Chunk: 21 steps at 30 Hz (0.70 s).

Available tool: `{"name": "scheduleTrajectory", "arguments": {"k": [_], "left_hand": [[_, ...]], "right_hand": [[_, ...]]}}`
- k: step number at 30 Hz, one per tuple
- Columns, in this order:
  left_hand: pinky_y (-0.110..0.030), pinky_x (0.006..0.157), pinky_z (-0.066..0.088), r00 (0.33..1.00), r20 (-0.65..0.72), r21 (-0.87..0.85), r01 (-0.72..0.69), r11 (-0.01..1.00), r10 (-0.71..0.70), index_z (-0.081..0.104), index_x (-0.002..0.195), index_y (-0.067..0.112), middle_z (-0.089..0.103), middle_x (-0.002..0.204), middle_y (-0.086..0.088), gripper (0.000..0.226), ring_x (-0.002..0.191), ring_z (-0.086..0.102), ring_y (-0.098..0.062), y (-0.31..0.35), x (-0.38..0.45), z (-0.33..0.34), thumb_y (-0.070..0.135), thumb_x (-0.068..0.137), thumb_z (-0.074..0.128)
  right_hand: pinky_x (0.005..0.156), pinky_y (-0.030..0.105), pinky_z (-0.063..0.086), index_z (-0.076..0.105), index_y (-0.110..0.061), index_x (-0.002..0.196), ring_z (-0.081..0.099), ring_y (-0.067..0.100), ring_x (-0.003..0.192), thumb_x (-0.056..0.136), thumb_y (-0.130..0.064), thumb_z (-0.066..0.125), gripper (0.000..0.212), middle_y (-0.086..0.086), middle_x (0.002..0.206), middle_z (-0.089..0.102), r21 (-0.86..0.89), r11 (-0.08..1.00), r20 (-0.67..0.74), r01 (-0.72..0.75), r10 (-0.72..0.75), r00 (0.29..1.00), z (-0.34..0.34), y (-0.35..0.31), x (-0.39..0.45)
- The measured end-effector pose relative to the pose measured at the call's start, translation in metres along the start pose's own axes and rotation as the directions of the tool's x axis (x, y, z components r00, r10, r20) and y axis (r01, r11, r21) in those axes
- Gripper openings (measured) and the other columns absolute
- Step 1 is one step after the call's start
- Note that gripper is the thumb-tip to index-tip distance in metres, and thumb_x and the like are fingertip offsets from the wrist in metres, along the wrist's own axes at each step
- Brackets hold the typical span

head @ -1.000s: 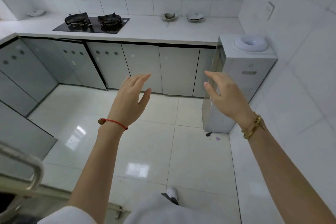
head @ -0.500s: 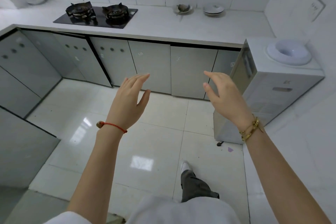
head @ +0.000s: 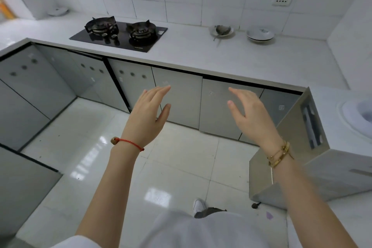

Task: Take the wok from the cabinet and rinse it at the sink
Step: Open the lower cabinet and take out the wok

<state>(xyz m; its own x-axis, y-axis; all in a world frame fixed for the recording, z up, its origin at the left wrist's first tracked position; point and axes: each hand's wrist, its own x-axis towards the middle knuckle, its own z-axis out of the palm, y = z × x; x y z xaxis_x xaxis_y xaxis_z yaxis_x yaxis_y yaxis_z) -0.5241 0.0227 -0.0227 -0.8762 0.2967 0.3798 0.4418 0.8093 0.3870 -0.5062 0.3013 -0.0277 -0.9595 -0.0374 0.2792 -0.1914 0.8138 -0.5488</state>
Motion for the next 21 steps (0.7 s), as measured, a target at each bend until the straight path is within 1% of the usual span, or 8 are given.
{"name": "scheduleTrajectory", "arguments": {"k": [2,5,7,13,18,21], "left_hand": [[-0.031,0.121,0.016,1.0,-0.006,0.011,0.016,1.0,-0.016,0.042,0.144,0.014,0.05,0.143,0.0,0.045,0.137,0.041,-0.017,-0.01,0.031,0.007,0.024,0.1,0.046],[-0.029,0.121,0.014,0.999,0.004,0.006,0.036,0.999,-0.036,0.041,0.144,0.014,0.05,0.143,0.0,0.046,0.138,0.04,-0.016,-0.024,0.069,0.019,0.025,0.1,0.046],[-0.028,0.121,0.013,0.999,0.02,0.0,0.04,0.999,-0.04,0.041,0.145,0.015,0.05,0.143,0.001,0.046,0.138,0.039,-0.015,-0.033,0.091,0.026,0.025,0.1,0.046],[-0.034,0.122,0.017,0.997,0.064,-0.027,0.047,0.999,-0.045,0.042,0.144,0.014,0.051,0.142,0.0,0.045,0.137,0.041,-0.017,-0.071,0.158,0.052,0.025,0.1,0.046],[-0.033,0.121,0.017,0.995,0.099,-0.044,0.008,0.999,-0.003,0.043,0.143,0.013,0.052,0.14,-0.001,0.044,0.134,0.044,-0.018,-0.114,0.227,0.08,0.023,0.1,0.047],[-0.036,0.12,0.021,0.993,0.115,-0.065,-0.02,0.998,0.027,0.044,0.142,0.014,0.054,0.138,-0.001,0.044,0.133,0.044,-0.019,-0.143,0.275,0.094,0.022,0.099,0.049]], "right_hand": [[0.112,0.024,0.026,0.045,-0.015,0.143,0.039,0.013,0.136,0.103,-0.031,0.044,0.044,0.001,0.143,0.05,0.005,1.0,-0.007,0.015,-0.015,1.0,0.002,0.007,0.035],[0.108,0.019,0.023,0.046,-0.015,0.143,0.039,0.012,0.135,0.103,-0.031,0.044,0.043,0.0,0.142,0.05,0.009,1.0,-0.005,0.025,-0.025,1.0,0.01,0.018,0.081],[0.108,0.018,0.022,0.046,-0.014,0.142,0.039,0.012,0.134,0.103,-0.031,0.043,0.043,0.0,0.142,0.05,0.015,1.0,0.004,0.022,-0.022,1.0,0.017,0.025,0.108],[0.107,0.019,0.024,0.047,-0.014,0.141,0.041,0.01,0.131,0.103,-0.03,0.043,0.042,-0.001,0.139,0.052,0.029,1.0,0.005,-0.011,0.011,1.0,0.042,0.044,0.179],[0.11,0.022,0.027,0.047,-0.016,0.142,0.041,0.012,0.132,0.103,-0.03,0.043,0.041,-0.001,0.14,0.051,0.021,0.997,0.01,-0.074,0.073,0.997,0.07,0.06,0.238],[0.111,0.024,0.028,0.047,-0.016,0.142,0.04,0.012,0.133,0.103,-0.029,0.043,0.041,-0.002,0.14,0.051,0.025,0.993,-0.009,-0.118,0.118,0.993,0.089,0.066,0.278]]}}
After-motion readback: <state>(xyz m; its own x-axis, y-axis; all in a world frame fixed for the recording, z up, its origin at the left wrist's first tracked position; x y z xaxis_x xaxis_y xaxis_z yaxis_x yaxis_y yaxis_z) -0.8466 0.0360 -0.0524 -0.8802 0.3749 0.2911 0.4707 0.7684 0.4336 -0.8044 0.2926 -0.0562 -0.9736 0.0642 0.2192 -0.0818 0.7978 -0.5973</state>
